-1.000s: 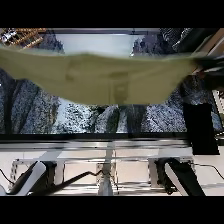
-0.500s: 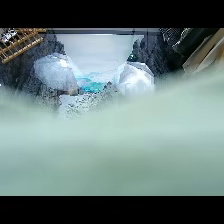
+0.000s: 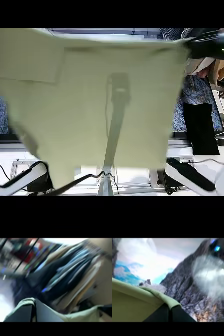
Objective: Fold the clothes and pants, and hang the long-sleeved shirts on hangers.
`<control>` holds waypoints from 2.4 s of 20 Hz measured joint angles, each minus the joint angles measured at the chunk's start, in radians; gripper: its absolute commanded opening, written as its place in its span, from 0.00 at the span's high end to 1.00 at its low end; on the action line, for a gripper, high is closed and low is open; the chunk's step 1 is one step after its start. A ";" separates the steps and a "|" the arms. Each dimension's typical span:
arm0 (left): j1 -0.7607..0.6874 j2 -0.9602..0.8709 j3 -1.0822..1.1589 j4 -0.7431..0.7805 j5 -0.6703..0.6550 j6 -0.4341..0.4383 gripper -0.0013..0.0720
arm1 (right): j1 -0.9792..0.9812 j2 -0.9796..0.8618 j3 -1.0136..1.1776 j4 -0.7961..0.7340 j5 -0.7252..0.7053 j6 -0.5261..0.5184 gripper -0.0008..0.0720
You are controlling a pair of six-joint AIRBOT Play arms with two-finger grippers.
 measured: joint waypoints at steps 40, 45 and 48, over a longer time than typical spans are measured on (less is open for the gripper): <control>0.010 -0.251 -0.524 0.830 -0.127 -0.184 0.32 | -0.283 -0.510 -0.542 0.183 0.199 -0.161 0.39; 0.012 -0.221 -0.629 0.834 -0.074 -0.145 0.32 | -0.300 -0.499 -0.648 0.224 0.175 -0.245 0.42; -0.004 -0.214 -0.690 0.809 -0.051 -0.129 0.48 | -0.303 -0.498 -0.701 0.243 0.153 -0.280 0.74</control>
